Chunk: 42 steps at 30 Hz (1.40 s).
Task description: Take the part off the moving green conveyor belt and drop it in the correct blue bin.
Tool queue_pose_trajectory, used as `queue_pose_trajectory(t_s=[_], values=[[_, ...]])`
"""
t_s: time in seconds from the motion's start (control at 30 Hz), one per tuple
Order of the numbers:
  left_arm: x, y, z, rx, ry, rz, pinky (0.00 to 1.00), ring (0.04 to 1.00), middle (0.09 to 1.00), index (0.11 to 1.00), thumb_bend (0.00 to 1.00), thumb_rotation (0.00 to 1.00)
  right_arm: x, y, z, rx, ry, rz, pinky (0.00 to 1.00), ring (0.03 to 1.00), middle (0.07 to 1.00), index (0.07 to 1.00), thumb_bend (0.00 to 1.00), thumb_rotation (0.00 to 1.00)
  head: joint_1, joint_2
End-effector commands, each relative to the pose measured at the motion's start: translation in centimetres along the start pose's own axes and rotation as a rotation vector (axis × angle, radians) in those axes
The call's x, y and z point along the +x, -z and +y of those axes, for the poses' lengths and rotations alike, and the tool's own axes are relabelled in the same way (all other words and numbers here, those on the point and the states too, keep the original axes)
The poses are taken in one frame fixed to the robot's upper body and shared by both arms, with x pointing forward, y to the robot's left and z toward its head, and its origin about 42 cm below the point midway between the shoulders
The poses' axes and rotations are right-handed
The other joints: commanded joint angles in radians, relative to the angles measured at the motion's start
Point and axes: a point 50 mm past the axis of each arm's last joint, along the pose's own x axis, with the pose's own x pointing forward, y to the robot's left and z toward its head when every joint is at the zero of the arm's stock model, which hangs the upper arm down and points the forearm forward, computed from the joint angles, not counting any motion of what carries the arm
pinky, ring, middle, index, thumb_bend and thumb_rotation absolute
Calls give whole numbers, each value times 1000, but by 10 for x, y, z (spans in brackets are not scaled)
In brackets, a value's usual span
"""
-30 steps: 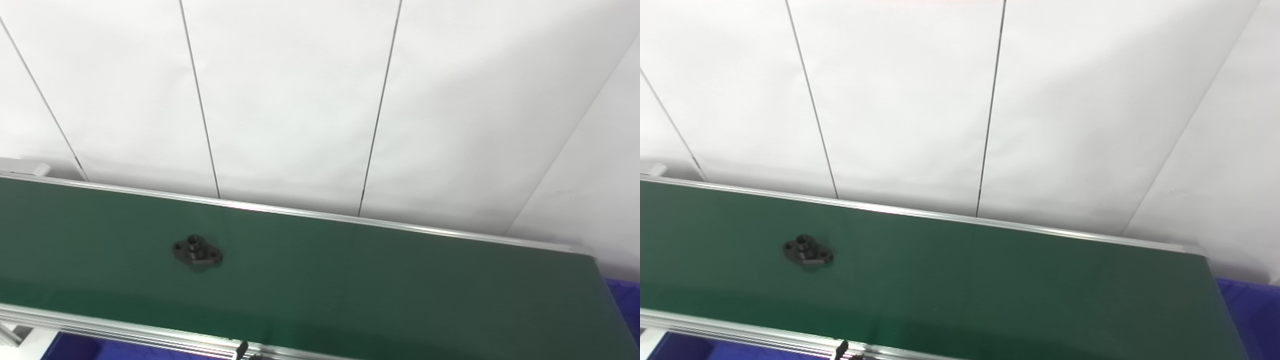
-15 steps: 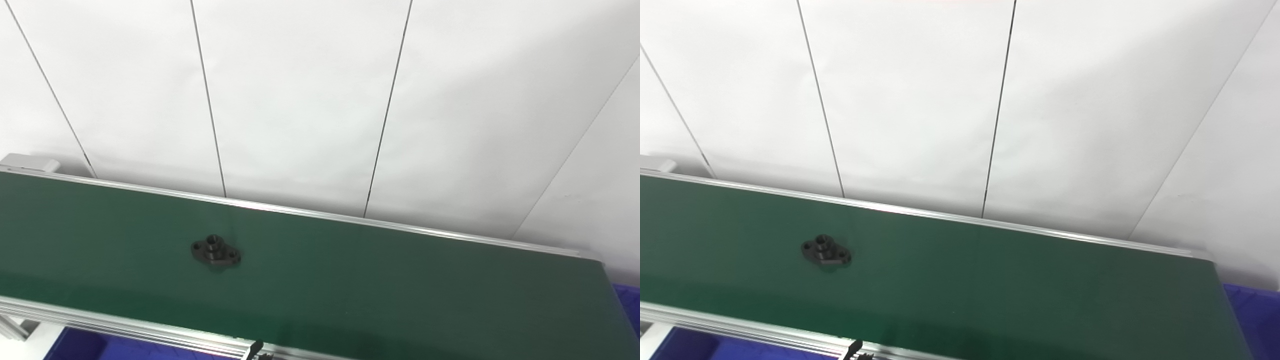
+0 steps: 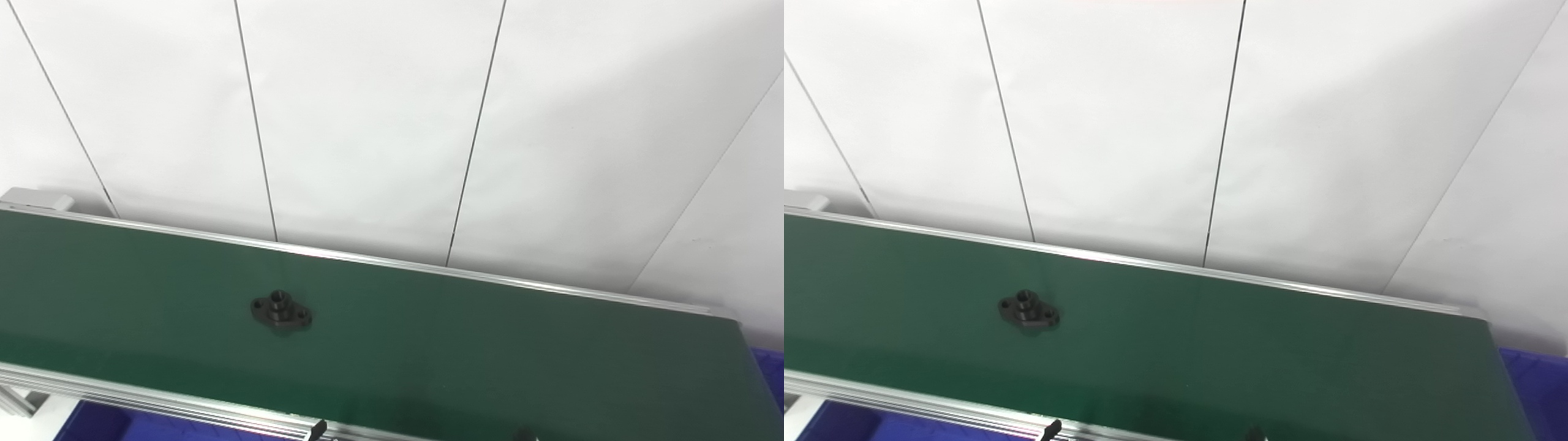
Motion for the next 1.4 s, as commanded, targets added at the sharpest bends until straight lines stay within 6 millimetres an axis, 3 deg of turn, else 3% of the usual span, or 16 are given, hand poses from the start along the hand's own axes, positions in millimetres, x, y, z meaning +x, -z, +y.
queue_pose_trajectory(t_s=[0.0,0.23,0.53,0.77,0.93,1.37], values=[[7,-29,-43,-132,11,-86,823,845,868,940,467,815,13,-19,2,-80,-26,-64,913,911,952,1000,712,759,4,8],[6,-35,-43,-130,25,-87,825,878,871,943,459,815,79,-59,-1,-301,-60,-147,887,904,941,1000,799,672,3,34],[2,-39,-45,-143,32,-85,838,850,866,950,438,806,148,-87,-3,-624,-112,-174,716,834,903,943,869,631,-2,48],[0,-42,-45,-143,32,-77,855,858,878,961,468,825,197,-91,15,-834,-142,-179,621,784,885,911,912,594,-5,54],[-1,-42,-47,-133,40,-71,847,866,876,958,468,822,233,-86,30,-1005,-184,-187,684,814,873,898,941,611,2,54],[-1,-51,-64,-129,31,-93,823,856,853,934,366,839,292,-75,67,-1242,-295,-179,700,806,856,869,965,602,31,71]])
